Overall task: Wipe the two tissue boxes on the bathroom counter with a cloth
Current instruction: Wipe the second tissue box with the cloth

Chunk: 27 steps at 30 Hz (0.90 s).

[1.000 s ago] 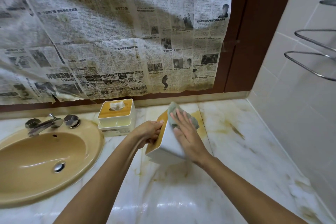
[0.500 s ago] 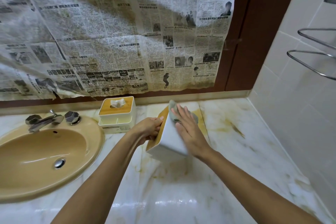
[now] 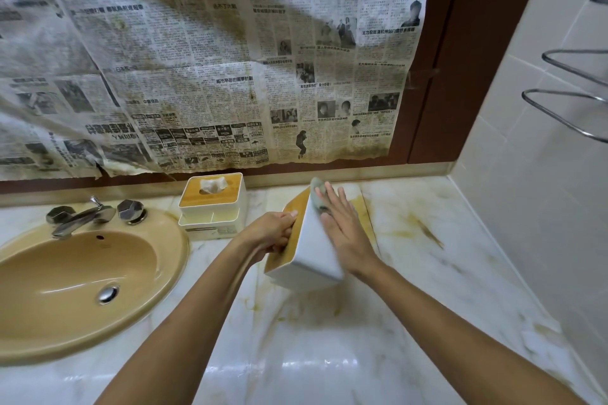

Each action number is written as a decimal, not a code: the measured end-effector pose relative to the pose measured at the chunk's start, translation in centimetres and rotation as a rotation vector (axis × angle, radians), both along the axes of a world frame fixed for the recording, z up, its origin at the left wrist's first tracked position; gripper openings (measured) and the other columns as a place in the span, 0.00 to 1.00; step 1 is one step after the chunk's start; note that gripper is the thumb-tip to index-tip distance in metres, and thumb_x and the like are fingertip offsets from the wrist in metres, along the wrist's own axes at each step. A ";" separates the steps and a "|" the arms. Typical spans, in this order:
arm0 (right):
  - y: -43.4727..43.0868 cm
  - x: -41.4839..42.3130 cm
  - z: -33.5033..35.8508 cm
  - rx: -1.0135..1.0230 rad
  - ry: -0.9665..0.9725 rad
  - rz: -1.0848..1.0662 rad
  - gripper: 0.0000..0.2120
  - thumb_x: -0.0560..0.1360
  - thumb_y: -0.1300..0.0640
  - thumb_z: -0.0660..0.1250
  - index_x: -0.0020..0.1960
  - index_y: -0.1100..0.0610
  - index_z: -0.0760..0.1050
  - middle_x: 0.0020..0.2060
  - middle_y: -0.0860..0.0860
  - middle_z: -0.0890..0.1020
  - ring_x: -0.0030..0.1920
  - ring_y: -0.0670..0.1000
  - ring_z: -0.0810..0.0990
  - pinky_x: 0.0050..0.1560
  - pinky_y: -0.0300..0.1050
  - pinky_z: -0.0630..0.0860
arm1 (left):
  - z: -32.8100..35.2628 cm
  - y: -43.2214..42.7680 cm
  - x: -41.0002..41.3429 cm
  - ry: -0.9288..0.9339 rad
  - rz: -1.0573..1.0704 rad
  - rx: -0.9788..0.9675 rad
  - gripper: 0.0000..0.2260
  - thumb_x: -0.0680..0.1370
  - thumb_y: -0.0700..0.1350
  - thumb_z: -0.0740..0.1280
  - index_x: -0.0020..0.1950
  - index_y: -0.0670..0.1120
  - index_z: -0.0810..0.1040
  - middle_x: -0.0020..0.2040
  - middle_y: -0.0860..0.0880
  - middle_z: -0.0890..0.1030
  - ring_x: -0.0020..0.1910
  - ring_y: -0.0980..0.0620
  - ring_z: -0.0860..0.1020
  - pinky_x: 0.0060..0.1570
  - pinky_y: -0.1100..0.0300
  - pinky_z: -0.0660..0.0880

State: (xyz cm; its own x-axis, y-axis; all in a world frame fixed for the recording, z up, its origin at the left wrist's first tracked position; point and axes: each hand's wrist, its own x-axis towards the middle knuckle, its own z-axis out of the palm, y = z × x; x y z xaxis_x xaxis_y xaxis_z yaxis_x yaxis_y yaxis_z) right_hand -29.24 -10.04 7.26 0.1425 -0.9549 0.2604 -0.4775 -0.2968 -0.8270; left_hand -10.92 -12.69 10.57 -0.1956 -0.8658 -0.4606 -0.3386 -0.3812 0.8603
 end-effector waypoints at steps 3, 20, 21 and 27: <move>2.4 1.0 0.4 -0.019 -0.016 0.110 0.21 0.83 0.48 0.52 0.75 0.35 0.55 0.79 0.41 0.53 0.79 0.41 0.43 0.79 0.51 0.39 | 0.1 -0.3 0.2 0.008 0.030 -0.013 0.17 0.85 0.51 0.56 0.36 0.51 0.63 0.25 0.56 0.61 0.20 0.58 0.57 0.26 0.61 0.51; 2.9 -5.0 3.0 0.386 -0.816 -0.359 0.17 0.85 0.49 0.55 0.56 0.56 0.80 0.54 0.55 0.85 0.53 0.55 0.84 0.55 0.59 0.81 | 0.0 0.2 3.6 -0.349 -0.314 -0.158 0.15 0.85 0.53 0.54 0.50 0.50 0.78 0.38 0.51 0.74 0.36 0.52 0.74 0.39 0.58 0.75; 2.9 -5.2 2.9 0.399 -0.806 -0.377 0.17 0.84 0.48 0.55 0.56 0.55 0.80 0.54 0.56 0.84 0.51 0.55 0.85 0.57 0.66 0.78 | 0.2 0.2 3.6 -0.389 -0.372 -0.152 0.14 0.85 0.53 0.53 0.49 0.54 0.78 0.39 0.52 0.75 0.36 0.54 0.74 0.40 0.58 0.75; 3.6 -5.7 2.1 0.419 -0.830 -0.419 0.16 0.85 0.49 0.55 0.57 0.54 0.80 0.55 0.55 0.84 0.56 0.55 0.83 0.59 0.58 0.79 | -1.1 -0.7 3.4 -0.884 -0.737 -0.303 0.18 0.84 0.55 0.51 0.70 0.52 0.71 0.60 0.45 0.77 0.61 0.44 0.74 0.58 0.52 0.67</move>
State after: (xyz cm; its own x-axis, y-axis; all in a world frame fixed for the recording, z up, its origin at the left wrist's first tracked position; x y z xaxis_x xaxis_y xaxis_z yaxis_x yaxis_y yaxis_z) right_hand -34.90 -6.48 9.37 -0.2971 -0.9237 -0.2419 0.2950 0.1522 -0.9433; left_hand -7.55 -13.37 9.46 -0.4095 -0.7746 -0.4819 -0.9120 0.3327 0.2400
